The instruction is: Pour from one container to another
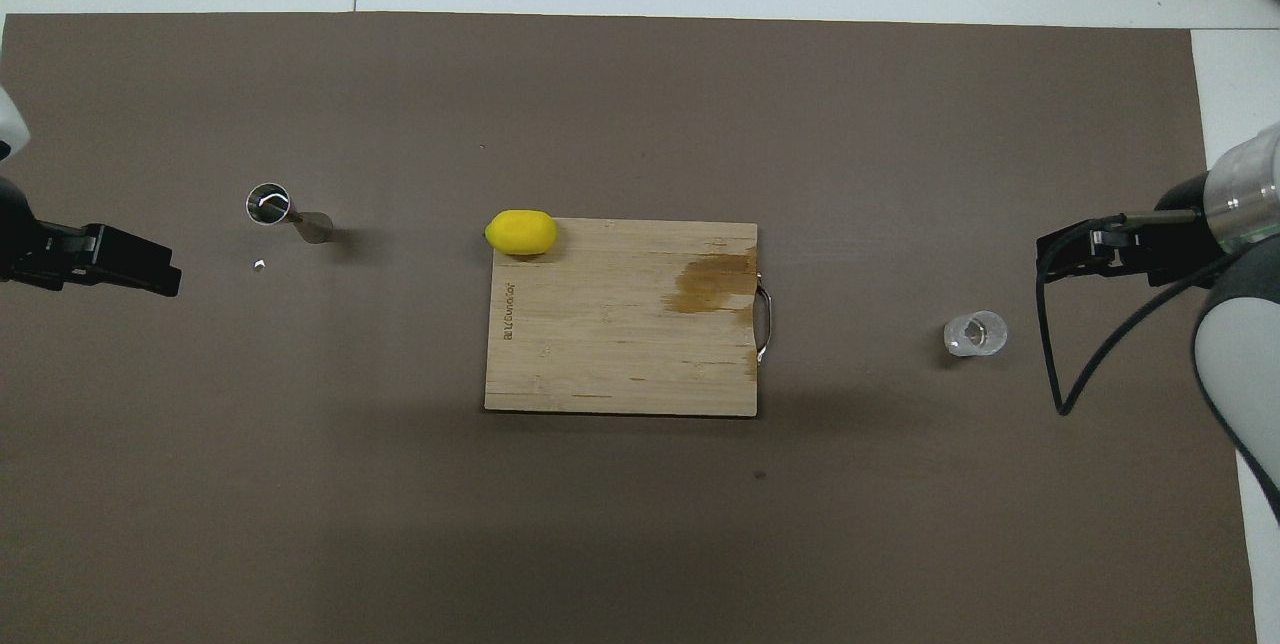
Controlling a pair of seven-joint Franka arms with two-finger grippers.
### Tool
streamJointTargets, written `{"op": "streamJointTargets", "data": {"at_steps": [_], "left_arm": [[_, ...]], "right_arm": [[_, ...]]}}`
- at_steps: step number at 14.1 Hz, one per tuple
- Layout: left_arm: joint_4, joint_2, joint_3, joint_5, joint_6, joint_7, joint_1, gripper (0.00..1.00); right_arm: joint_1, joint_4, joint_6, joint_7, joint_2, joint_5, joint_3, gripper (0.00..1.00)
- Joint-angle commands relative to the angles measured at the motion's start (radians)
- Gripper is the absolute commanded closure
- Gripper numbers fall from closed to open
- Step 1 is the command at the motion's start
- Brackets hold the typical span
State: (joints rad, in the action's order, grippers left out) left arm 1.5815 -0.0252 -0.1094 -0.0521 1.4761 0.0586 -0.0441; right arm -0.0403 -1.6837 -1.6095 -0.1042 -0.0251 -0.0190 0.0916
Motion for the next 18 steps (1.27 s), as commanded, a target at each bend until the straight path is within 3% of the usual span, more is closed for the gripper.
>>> {"op": "streamJointTargets", "data": {"at_steps": [1,10,15,18], "left_arm": [[-0.018,0.01,0.004,0.021,-0.008,-0.006,0.012,0.0],[-0.002,0.005,0.001,0.02,0.024,-0.01,0.012,0.0],[0.133,-0.047,0.0,0.02,0.16,-0.02,0.03,0.0],[0.144,-0.033,0.0,-0.03,0.152,-0.089,0.032,0.0]], "right_arm": [[-0.004,-0.03,-0.001,0.026,-0.026,0.016,0.0,0.01],[-0.004,-0.031,-0.004,0.026,-0.027,0.016,0.0,0.01],[-0.004,-0.031,-0.003,0.026,-0.027,0.016,0.0,0.01],[-0.004,-0.031,-0.004,0.026,-0.027,0.016,0.0,0.01]]}}
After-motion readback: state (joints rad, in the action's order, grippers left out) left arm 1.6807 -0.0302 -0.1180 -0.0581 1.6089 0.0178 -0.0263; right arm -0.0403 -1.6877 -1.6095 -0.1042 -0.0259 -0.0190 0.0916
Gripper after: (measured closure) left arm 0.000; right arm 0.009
